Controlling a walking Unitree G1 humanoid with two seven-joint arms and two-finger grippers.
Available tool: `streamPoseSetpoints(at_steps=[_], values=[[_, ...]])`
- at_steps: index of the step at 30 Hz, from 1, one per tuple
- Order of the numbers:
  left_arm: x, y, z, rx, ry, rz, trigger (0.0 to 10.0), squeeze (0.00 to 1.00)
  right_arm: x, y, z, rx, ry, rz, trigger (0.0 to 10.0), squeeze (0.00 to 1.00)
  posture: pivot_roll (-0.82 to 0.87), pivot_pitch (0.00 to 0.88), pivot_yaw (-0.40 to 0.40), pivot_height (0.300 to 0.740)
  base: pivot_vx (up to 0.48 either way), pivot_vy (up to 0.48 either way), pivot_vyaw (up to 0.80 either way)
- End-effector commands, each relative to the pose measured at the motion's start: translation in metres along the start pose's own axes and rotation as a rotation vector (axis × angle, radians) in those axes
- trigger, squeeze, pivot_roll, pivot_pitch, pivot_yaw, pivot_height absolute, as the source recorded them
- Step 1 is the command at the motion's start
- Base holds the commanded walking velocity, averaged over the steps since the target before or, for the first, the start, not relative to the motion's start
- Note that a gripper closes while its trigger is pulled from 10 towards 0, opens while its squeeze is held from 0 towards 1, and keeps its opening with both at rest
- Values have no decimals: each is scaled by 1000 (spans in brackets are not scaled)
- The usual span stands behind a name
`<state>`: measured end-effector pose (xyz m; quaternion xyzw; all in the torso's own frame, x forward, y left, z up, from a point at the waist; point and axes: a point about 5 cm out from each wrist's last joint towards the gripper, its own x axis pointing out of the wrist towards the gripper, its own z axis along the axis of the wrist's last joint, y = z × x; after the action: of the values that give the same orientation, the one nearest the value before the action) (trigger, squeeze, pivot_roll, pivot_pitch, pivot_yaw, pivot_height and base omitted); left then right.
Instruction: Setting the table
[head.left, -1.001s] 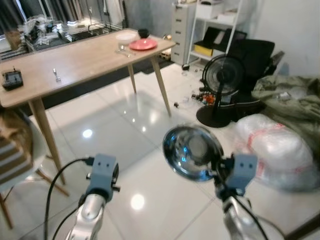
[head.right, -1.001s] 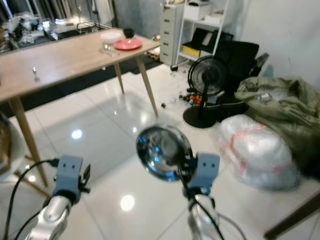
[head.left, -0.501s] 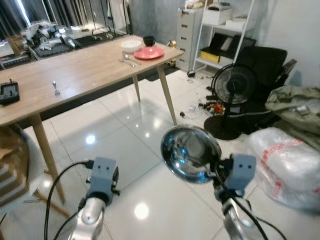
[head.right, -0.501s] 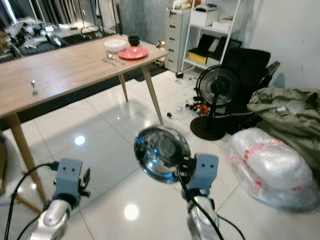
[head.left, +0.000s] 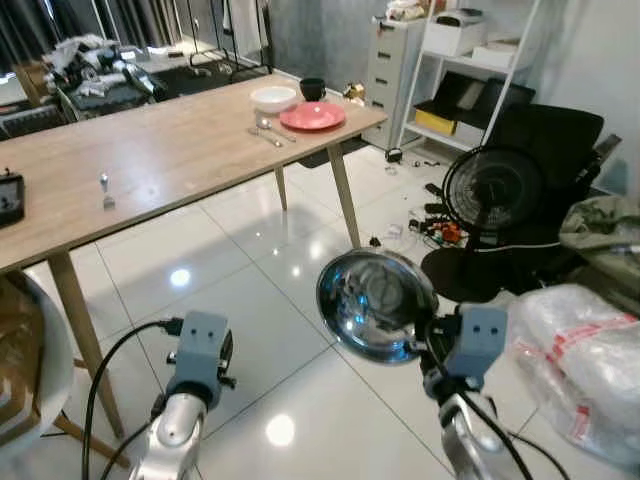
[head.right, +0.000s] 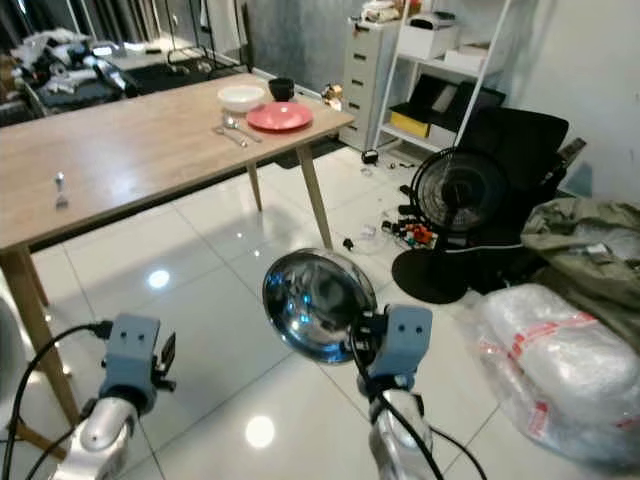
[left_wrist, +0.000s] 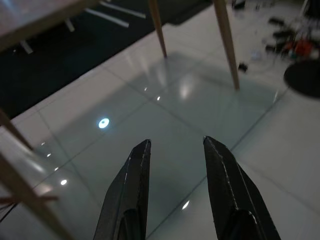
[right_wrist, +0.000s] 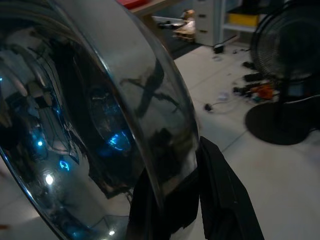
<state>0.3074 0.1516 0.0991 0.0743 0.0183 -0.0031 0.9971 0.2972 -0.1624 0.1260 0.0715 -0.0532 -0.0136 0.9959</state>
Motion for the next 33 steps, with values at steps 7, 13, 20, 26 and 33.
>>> streamPoseSetpoints(at_steps=[7, 13, 20, 26, 33], values=[[-5, 7, -9, 15, 35, 21, 10000, 0, 0, 7, 4, 12, -18, 24, 10000, 0, 6, 67, 100, 740, 480, 0, 0], [-5, 6, -9, 14, 35, 19, 10000, 0, -1, 7, 3, 11, -15, 28, 10000, 0, 6, 67, 100, 740, 480, 0, 0], [-6, 6, -9, 14, 38, 18, 10000, 0, -1, 8, 3, 11, -11, 31, 10000, 0, 6, 70, 100, 740, 480, 0, 0], [-6, 6, -8, 15, 37, 18, 10000, 0, -1, 8, 3, 11, -11, 32, 10000, 0, 7, 70, 100, 740, 480, 0, 0], [-5, 9, -4, 25, 18, 22, 10000, 0, 1, 12, 12, 27, -39, 46, 10000, 0, 7, 70, 101, 740, 480, 0, 0]])
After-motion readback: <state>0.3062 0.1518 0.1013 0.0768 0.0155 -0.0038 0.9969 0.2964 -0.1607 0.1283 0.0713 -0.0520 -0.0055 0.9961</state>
